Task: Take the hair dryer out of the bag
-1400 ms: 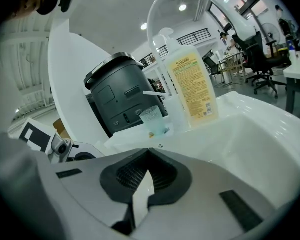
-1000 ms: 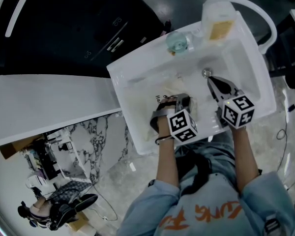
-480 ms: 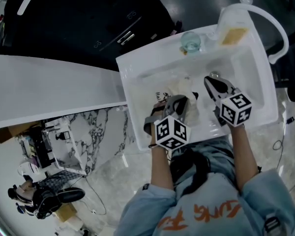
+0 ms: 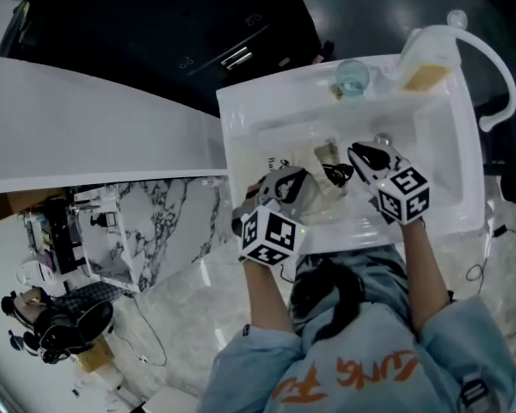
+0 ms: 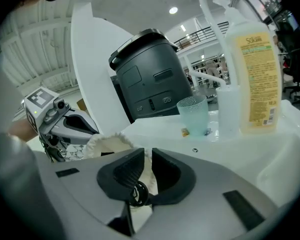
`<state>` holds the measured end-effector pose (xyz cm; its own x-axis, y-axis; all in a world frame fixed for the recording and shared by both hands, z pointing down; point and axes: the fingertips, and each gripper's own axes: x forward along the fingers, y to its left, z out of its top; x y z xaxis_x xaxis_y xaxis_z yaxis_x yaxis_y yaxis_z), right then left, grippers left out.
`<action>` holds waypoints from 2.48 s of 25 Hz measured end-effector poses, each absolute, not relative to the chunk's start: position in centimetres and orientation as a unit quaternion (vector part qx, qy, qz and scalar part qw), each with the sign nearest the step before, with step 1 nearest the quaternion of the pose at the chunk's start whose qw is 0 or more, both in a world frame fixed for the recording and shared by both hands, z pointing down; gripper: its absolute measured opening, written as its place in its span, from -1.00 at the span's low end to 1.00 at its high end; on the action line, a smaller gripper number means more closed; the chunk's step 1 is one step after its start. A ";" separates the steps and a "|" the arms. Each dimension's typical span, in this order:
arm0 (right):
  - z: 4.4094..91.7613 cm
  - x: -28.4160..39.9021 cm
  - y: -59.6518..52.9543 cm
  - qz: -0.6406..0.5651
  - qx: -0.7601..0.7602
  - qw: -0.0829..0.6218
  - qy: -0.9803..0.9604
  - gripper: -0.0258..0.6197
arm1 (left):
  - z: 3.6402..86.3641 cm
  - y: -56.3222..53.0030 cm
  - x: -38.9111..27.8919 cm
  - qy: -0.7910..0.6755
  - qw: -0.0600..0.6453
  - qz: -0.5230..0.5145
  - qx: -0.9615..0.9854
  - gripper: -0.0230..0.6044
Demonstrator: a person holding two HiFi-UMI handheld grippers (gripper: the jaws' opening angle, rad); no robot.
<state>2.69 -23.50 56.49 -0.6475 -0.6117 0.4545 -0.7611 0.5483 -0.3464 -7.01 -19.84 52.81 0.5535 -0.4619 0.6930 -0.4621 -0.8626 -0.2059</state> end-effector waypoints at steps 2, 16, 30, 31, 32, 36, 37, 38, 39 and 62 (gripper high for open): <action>56.7 1.7 -23.3 0.256 0.370 0.167 -0.877 -0.73 | 52.5 -19.6 -7.4 -0.264 0.012 0.380 0.887 -0.91; 62.0 -7.0 -19.0 0.119 0.087 0.399 -0.905 -0.16 | 52.5 -16.9 -10.2 -0.281 0.069 0.333 0.897 -0.91; 66.9 -10.4 -17.3 0.059 -0.011 0.514 -0.856 -0.08 | 53.1 -15.5 -11.4 -0.304 0.098 0.294 0.901 -0.90; 67.2 -10.6 -17.3 0.058 -0.011 0.518 -0.853 -0.10 | 53.3 -15.5 -11.5 -0.308 0.101 0.295 0.899 -0.90; 67.5 -10.9 -17.4 0.058 -0.010 0.520 -0.852 -0.10 | 53.4 -15.4 -11.7 -0.312 0.106 0.294 0.897 -0.90; 68.0 -11.1 -17.2 0.064 -0.017 0.526 -0.848 -0.10 | 54.1 -14.1 -13.4 -0.331 0.151 0.278 0.889 -0.90; 68.1 -10.9 -17.3 0.066 -0.015 0.529 -0.846 -0.11 | 54.4 -13.6 -14.3 -0.339 0.159 0.282 0.883 -0.90; 68.2 -10.9 -17.6 0.066 -0.010 0.532 -0.844 -0.14 | 54.7 -13.1 -15.5 -0.350 0.165 0.289 0.876 -0.90; 68.1 -10.8 -17.9 0.067 -0.002 0.534 -0.843 -0.21 | 55.1 -12.7 -16.8 -0.364 0.170 0.296 0.867 -0.90; 64.9 -10.3 -16.8 0.121 0.042 0.479 -0.869 -0.40 | 63.2 -9.8 -26.1 -0.476 0.194 0.464 0.722 -0.63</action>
<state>-10.33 -16.85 64.93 -0.5383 0.0424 0.8417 -0.1899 0.9669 -0.1702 -26.12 -9.82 63.24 0.1169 -0.5076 0.8536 -0.8666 -0.4719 -0.1620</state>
